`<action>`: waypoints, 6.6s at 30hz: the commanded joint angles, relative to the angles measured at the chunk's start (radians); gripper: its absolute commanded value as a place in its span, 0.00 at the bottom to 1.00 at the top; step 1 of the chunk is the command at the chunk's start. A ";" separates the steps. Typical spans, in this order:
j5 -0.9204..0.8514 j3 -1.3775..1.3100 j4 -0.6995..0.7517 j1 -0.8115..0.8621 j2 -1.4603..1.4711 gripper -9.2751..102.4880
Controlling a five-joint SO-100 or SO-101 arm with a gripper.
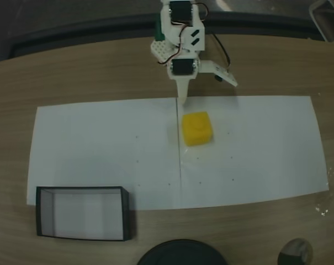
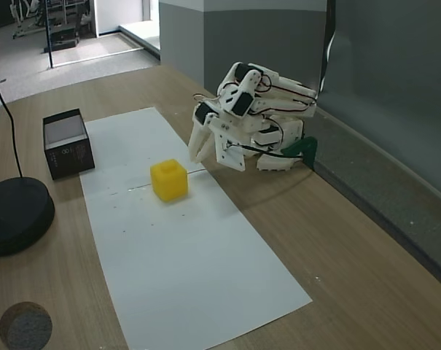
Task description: Grab a yellow square and put it in the box.
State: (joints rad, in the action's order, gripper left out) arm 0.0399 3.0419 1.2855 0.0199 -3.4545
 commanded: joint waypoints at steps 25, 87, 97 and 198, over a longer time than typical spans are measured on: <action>-0.006 -0.034 -0.118 -0.005 -0.020 0.08; -0.038 -1.164 -0.038 -0.017 1.631 0.13; -0.127 -1.661 -0.054 0.336 1.399 0.13; -0.153 -0.495 -0.179 0.080 0.160 0.08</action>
State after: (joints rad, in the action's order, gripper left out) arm -0.1150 2.4973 1.1674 0.1012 -3.2674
